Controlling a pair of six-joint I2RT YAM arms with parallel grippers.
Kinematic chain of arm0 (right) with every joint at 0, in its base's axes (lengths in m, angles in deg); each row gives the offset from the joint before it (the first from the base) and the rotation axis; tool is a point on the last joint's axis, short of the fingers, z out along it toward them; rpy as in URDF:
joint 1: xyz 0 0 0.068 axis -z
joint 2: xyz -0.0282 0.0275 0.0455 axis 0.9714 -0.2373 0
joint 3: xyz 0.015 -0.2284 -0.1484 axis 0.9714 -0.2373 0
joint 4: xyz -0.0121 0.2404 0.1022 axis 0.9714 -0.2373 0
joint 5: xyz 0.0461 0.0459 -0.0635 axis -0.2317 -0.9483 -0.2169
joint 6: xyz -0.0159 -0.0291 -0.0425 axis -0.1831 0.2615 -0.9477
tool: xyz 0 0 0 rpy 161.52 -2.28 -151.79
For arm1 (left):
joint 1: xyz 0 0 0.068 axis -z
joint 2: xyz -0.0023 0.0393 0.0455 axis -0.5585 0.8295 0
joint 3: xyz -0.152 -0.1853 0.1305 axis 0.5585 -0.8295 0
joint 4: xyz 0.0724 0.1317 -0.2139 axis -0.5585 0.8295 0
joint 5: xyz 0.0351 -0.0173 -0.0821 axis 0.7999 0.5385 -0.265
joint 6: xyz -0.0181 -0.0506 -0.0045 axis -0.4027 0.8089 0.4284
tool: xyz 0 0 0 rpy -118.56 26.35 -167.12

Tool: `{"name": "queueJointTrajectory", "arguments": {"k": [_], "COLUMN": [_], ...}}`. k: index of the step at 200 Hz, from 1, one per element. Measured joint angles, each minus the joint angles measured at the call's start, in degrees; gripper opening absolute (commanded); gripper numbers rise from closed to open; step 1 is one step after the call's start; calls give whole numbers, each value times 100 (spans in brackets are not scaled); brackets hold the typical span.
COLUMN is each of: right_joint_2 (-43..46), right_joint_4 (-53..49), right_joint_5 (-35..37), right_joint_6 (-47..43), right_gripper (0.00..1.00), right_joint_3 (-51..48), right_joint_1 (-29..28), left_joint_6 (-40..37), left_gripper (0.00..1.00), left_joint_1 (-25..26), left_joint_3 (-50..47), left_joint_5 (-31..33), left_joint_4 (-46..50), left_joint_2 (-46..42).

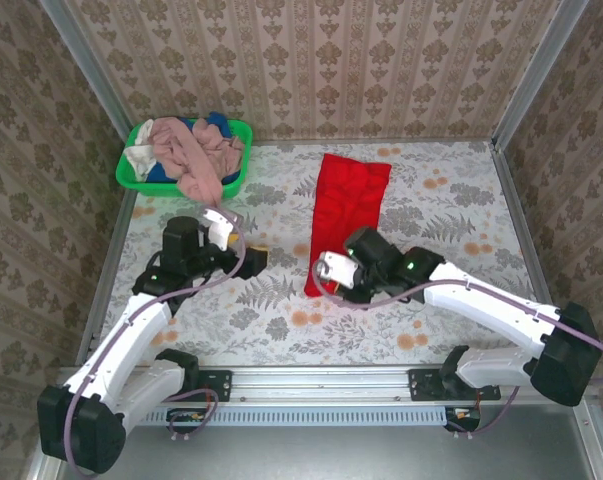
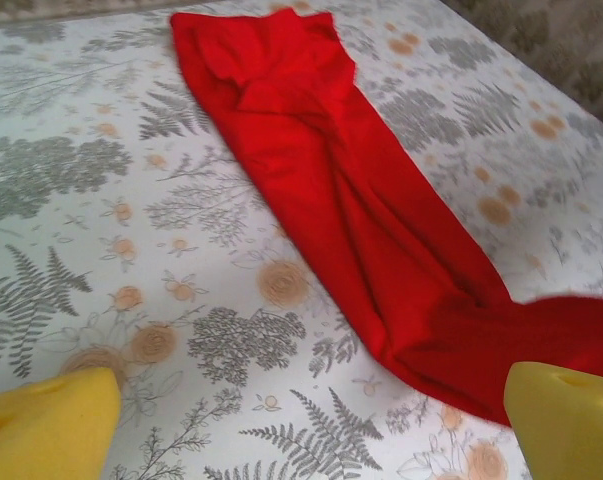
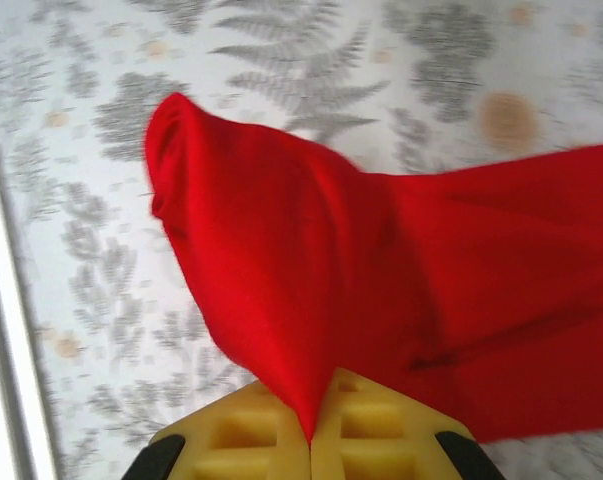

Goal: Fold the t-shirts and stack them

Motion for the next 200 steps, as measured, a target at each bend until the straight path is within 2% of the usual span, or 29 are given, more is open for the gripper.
{"name": "queueJointTrajectory", "arguments": {"k": [53, 97, 147, 200], "right_joint_2": [-1517, -2684, -3729, -4299], "right_joint_4": [348, 560, 535, 522], "right_joint_5": [-92, -297, -361, -354], "right_joint_6": [-802, -1344, -1655, -1757], "right_gripper": [0, 0, 0, 0], "right_joint_3": [935, 1755, 2865, 3169], "right_joint_1": [1163, 1947, 2247, 2337], "left_joint_6": [-804, -951, -1032, -1056], "left_gripper": [100, 100, 100, 100], "left_joint_1": [63, 114, 216, 216], "left_joint_3": [286, 306, 304, 304], "left_joint_5": [-188, -96, -11, 76], "left_joint_4": [247, 251, 201, 101], "left_joint_2": [201, 461, 470, 468]}}
